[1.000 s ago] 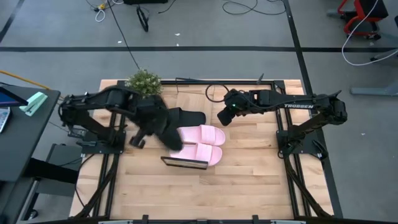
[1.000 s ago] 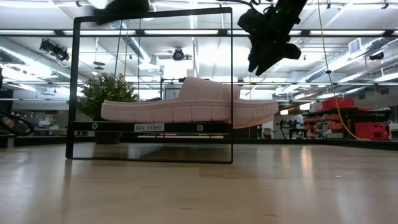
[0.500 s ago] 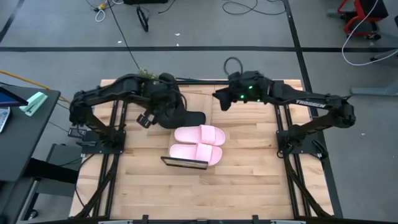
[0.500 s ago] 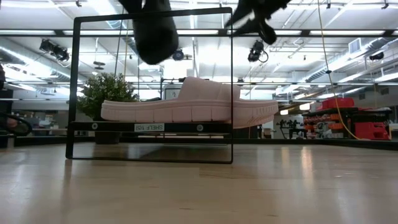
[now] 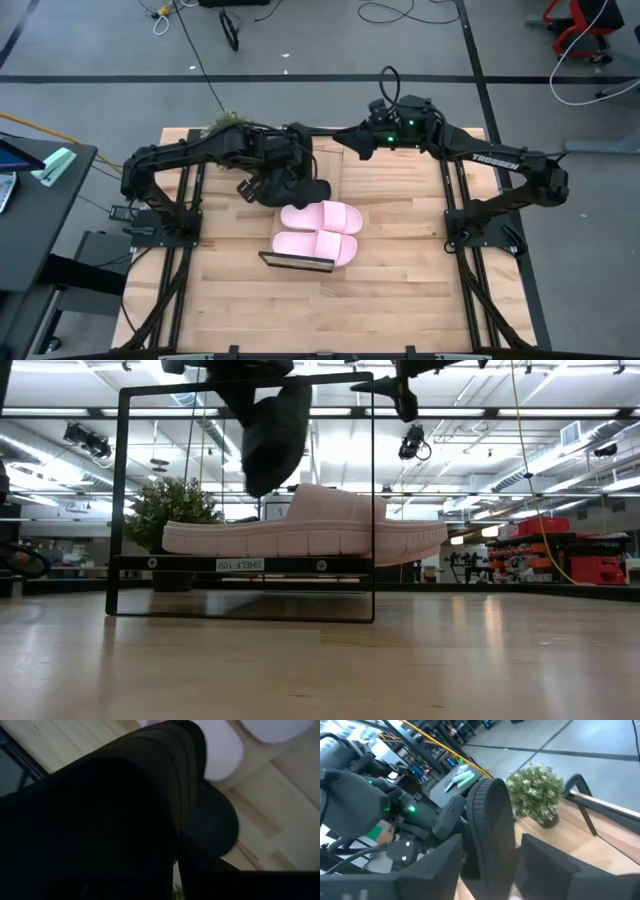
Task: Pick and place slides into the shelf
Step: Put the black slide on the shelf
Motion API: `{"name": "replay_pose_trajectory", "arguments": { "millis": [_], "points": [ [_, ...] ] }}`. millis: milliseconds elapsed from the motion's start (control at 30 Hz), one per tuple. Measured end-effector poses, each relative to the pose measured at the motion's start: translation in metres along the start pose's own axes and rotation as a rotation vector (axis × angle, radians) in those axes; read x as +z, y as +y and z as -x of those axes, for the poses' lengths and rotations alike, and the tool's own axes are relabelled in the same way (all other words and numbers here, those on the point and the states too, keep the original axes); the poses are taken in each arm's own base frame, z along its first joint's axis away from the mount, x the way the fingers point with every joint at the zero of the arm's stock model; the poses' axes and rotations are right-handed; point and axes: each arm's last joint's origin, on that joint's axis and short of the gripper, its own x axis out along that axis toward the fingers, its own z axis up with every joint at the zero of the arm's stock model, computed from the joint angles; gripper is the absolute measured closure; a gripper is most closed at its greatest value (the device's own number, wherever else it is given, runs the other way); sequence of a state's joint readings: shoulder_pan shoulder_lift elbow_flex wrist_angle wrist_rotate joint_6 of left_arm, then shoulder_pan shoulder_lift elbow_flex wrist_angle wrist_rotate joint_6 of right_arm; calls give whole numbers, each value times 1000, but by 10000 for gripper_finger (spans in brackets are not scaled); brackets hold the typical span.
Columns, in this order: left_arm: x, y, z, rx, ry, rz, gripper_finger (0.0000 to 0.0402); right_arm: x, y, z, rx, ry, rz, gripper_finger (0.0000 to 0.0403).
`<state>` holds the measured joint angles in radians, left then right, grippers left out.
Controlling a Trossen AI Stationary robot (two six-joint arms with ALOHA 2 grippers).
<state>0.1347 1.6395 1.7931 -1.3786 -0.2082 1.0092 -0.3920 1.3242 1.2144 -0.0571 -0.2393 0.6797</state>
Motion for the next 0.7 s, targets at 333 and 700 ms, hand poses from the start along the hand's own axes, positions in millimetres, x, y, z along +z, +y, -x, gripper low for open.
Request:
{"name": "replay_pose_trajectory", "arguments": {
  "millis": [333, 700],
  "points": [
    [4, 3, 0, 15, -56, 8, 390, 1, -4, -18, -8, -92, 66, 114],
    [6, 5, -3, 17, -73, 10, 391, -18, 1, -41, -36, -90, 107, 130]
  ]
}}
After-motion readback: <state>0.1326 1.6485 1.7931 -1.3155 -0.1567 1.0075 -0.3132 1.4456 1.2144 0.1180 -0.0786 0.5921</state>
